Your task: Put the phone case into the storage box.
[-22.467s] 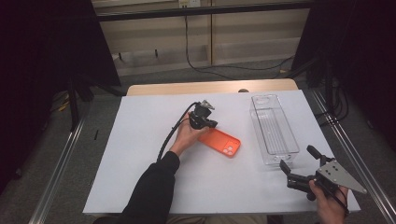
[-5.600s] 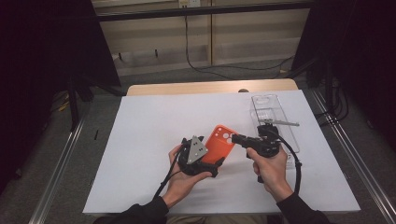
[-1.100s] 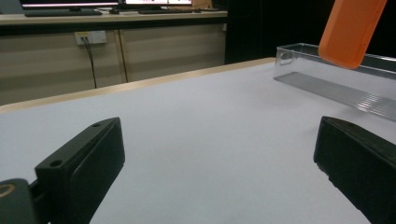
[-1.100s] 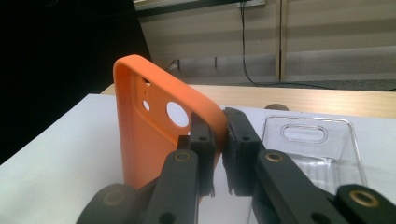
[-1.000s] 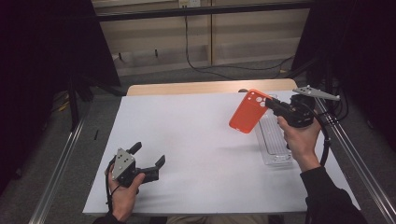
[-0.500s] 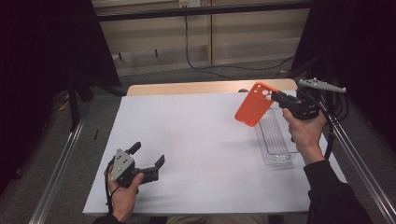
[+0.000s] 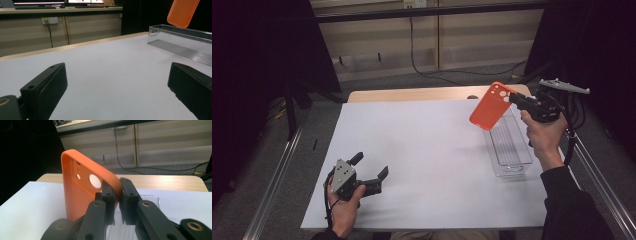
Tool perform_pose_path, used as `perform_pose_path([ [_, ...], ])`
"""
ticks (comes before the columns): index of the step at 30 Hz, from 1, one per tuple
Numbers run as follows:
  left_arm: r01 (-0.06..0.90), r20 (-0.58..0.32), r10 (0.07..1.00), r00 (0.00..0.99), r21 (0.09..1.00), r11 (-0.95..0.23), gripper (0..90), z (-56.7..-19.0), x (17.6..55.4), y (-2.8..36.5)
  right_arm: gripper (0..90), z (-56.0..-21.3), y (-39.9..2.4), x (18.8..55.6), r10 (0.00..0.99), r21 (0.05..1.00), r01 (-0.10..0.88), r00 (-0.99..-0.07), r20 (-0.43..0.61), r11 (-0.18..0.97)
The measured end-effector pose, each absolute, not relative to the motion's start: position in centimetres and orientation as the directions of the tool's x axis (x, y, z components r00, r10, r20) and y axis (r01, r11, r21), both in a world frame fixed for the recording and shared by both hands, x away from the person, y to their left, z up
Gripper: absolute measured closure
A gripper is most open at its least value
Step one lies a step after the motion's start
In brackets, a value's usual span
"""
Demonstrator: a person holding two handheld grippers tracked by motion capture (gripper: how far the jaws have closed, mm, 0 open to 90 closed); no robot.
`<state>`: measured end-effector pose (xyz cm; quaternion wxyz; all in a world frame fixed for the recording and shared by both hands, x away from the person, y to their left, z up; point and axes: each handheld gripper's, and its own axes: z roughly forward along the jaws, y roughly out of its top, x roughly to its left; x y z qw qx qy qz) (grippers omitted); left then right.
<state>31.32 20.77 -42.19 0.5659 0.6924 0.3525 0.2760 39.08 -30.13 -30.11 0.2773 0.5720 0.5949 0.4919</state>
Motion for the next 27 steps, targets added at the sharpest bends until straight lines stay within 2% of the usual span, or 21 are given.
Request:
perform_pose_path([
  [12,0.178,-0.017,0.799,0.601,0.978,-0.113,2.3,-42.2,31.4,20.9,82.4,-29.7,-31.2,40.8,0.956,0.903,0.399,-0.163,0.243,-0.161],
  [19,0.158,0.02,0.797,0.604,0.977,-0.144,2.3,-42.1,31.4,20.8,82.3,-29.5,-31.9,41.8,0.964,0.907,0.392,-0.141,0.227,-0.156],
  [27,0.181,-0.01,0.794,0.608,0.975,-0.127,2.1,-42.2,31.5,20.9,82.3,-29.9,-32.6,43.0,0.969,0.9,0.409,-0.118,0.217,-0.152],
])
